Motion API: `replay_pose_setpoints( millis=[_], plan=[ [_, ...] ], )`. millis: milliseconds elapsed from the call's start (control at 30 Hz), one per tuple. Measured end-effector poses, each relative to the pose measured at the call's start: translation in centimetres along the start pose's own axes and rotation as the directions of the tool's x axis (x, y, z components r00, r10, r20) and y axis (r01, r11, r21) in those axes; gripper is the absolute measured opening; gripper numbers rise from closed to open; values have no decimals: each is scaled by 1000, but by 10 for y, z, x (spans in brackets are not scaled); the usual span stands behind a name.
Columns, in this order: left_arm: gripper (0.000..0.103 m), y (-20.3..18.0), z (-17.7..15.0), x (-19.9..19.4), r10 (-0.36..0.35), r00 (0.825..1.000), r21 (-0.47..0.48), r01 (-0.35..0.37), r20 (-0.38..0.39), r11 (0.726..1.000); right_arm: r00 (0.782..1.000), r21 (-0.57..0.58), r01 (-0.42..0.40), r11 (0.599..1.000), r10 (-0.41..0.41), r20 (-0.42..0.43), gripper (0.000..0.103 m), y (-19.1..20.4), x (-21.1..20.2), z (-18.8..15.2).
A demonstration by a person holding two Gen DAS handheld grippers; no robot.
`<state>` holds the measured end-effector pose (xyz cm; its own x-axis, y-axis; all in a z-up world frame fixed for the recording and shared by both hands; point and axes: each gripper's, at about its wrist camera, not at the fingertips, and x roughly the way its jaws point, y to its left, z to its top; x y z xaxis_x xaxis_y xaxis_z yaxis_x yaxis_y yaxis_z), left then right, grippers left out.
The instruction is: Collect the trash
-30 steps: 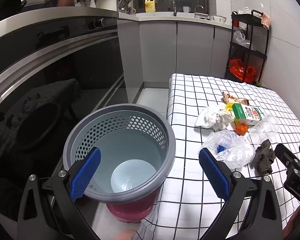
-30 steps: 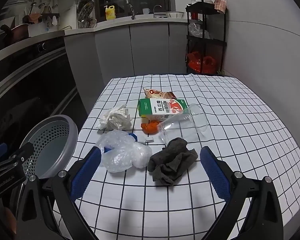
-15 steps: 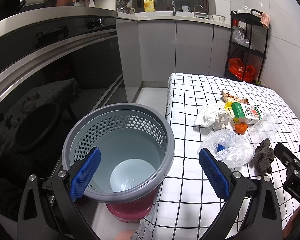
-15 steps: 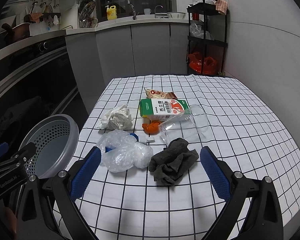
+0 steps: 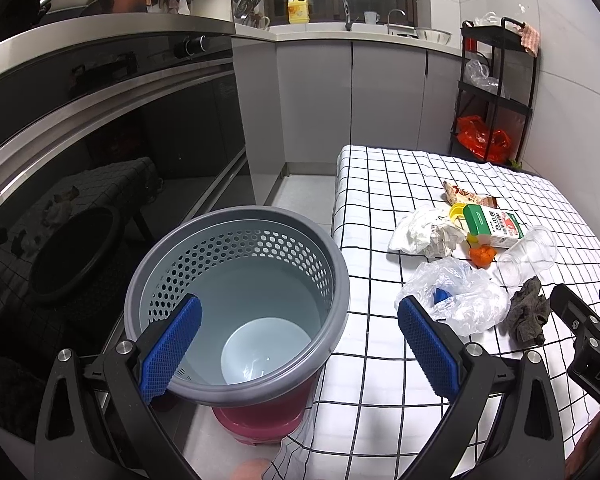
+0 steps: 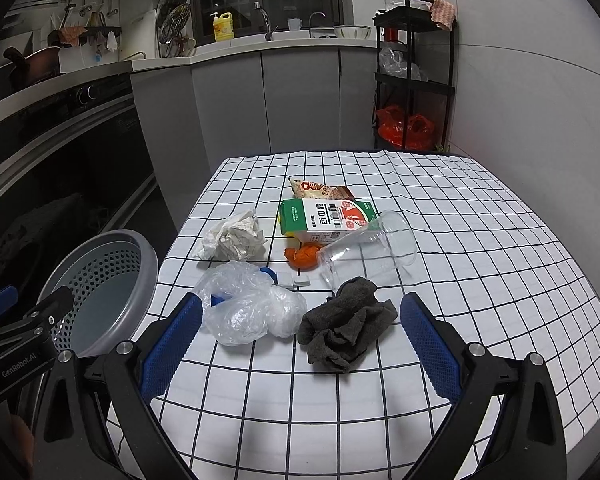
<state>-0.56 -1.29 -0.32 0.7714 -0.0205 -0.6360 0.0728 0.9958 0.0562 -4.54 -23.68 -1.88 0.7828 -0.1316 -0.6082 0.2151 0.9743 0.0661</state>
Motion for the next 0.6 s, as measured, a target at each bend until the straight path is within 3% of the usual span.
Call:
replay_pose_setpoints(
  millis=[600],
  plan=[
    [97, 1, 0, 0, -2, 1000, 4, 2, 3, 1000, 1000, 3, -1, 1000, 1, 1, 95, 0, 0, 0]
  ],
)
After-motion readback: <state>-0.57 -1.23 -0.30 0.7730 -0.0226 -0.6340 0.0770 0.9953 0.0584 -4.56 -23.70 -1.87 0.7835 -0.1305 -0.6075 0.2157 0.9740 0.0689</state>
